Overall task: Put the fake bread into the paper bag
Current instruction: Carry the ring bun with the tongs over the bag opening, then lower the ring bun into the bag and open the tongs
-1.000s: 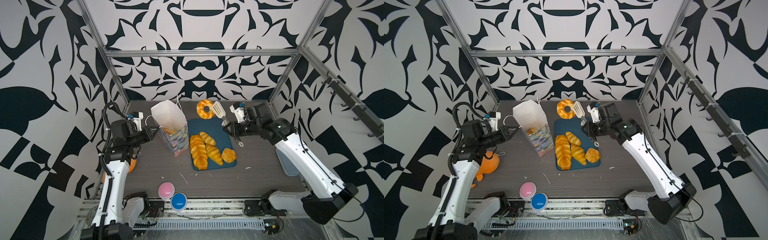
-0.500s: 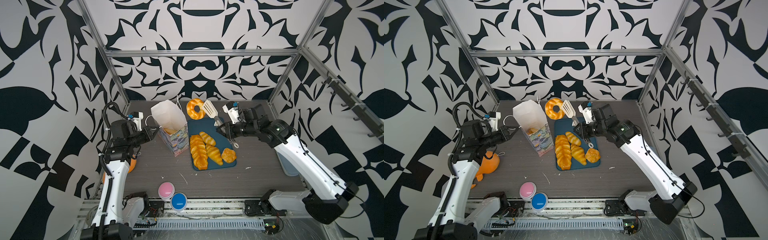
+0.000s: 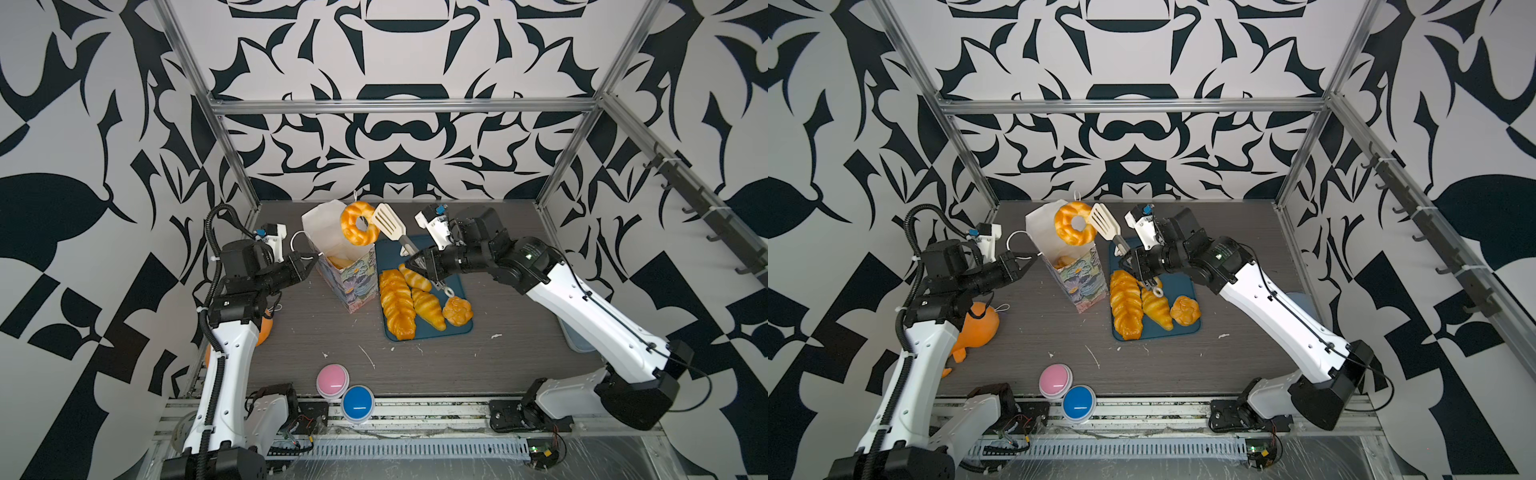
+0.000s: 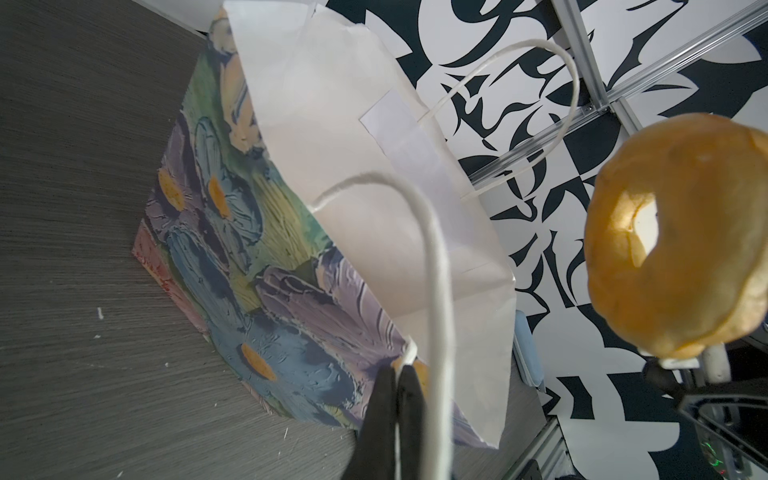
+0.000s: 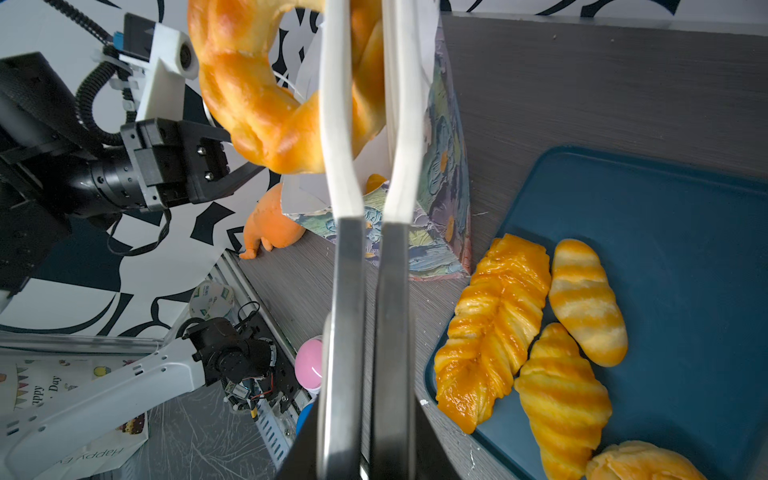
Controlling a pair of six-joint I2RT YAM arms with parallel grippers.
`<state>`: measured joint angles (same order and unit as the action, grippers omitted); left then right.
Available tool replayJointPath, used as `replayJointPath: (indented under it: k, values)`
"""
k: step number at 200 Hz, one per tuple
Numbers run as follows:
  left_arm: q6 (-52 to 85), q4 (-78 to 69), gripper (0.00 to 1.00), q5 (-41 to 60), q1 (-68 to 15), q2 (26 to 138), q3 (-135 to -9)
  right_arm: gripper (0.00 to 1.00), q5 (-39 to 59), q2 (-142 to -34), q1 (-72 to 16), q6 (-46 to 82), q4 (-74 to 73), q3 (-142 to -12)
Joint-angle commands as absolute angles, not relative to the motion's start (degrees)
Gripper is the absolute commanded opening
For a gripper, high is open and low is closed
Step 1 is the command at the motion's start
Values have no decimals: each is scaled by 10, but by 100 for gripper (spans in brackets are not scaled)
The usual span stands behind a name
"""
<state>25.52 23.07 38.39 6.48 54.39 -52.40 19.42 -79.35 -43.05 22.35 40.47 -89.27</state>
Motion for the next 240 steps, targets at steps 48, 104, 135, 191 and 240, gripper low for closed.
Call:
replayJointPath:
  k: [48,104,135,191,240]
  values:
    - [251,247,0,385,67,532,-525,27,204,-827,-457,233,345,-938]
    - [252,247,0,385,67,533,-525,28,206,-855,-457,240,340,-939]
    - [252,245,0,387,67,536,-527,28,207,-867,-457,243,337,-938]
    - [252,243,0,388,67,539,-527,31,201,-875,-457,242,338,-933]
    - [252,242,0,389,67,538,-526,33,199,-873,-457,242,334,-926]
